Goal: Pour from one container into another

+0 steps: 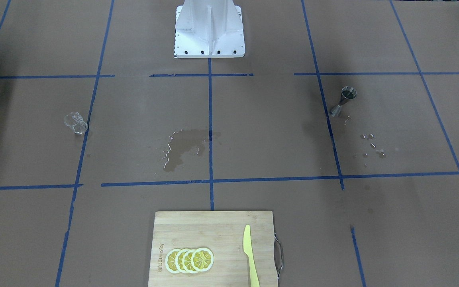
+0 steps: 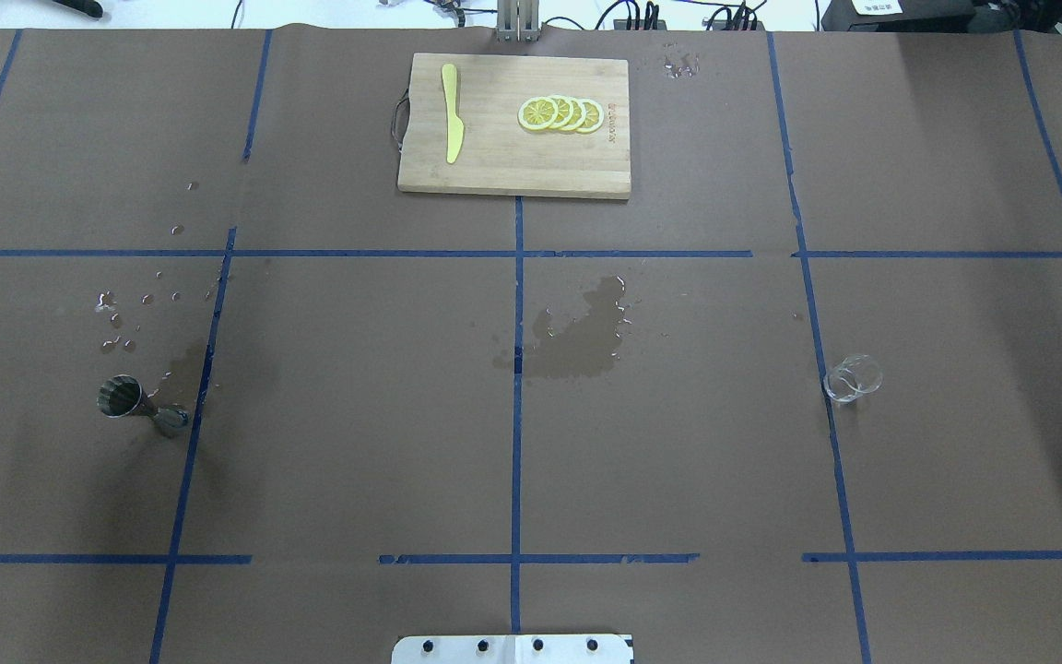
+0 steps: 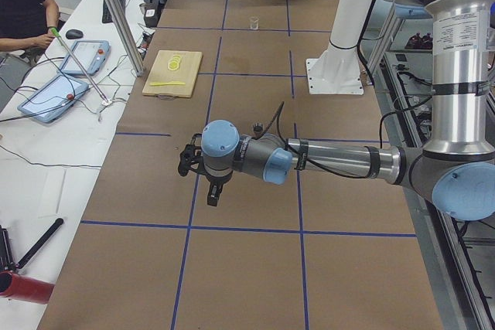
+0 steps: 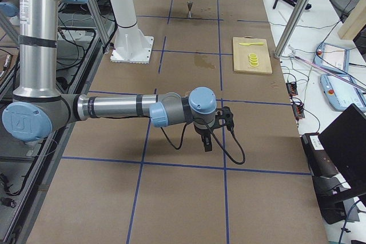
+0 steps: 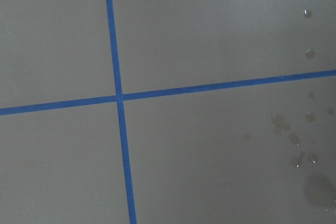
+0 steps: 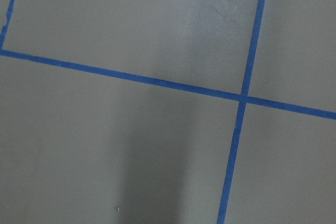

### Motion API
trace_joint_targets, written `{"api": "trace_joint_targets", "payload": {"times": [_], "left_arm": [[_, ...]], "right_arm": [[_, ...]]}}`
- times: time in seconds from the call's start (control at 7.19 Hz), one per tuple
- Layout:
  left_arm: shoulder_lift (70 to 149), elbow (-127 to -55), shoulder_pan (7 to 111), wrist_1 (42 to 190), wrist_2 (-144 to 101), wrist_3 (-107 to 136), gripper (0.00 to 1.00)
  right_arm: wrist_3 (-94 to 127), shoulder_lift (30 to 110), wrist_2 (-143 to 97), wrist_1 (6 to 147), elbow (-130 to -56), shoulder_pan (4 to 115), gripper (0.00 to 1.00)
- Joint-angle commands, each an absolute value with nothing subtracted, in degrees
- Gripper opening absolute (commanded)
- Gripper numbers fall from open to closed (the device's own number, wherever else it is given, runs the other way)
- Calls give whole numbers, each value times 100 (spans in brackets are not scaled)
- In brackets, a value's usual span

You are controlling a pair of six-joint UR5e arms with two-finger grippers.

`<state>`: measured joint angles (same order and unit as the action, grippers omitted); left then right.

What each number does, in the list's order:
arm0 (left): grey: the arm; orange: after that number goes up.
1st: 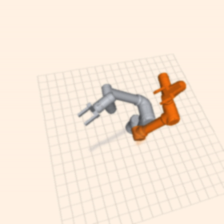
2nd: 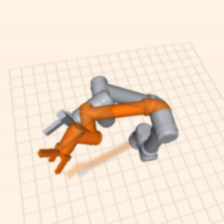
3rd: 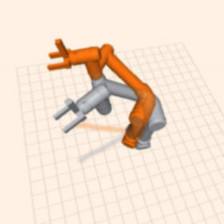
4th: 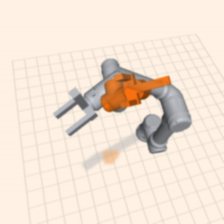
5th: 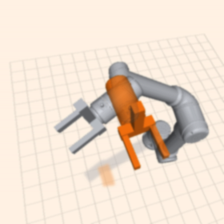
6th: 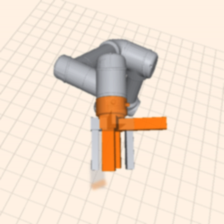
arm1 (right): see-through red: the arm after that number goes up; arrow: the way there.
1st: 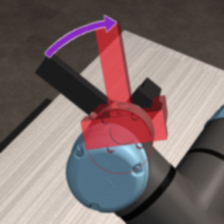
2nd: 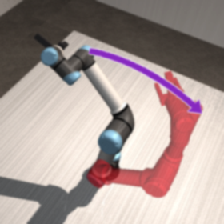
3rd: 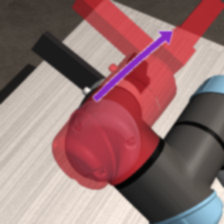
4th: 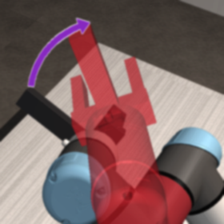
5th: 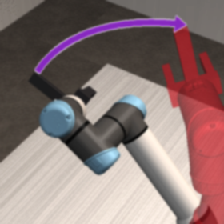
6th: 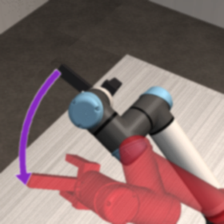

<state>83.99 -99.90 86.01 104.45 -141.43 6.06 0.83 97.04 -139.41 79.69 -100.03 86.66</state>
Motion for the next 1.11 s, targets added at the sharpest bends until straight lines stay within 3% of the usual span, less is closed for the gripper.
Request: {"api": "trace_joint_targets", "payload": {"times": [0.0,0.28,0.7,0.97], "left_arm": [[8297,-10010,8517,10626,-14133,606,100],[8182,-9723,8395,10643,-14115,598,100],[8096,-10194,8209,10451,-13878,397,100],[8278,-10353,8331,9044,-12768,-917,100]], "right_arm": [[62,9940,-13914,7788,-9950,8613,100],[1,9940,-13887,7770,-9975,8622,100],[-18,9887,-13711,7866,-10264,8552,100],[-18,9888,-13711,8023,-10283,8420,100]]}}
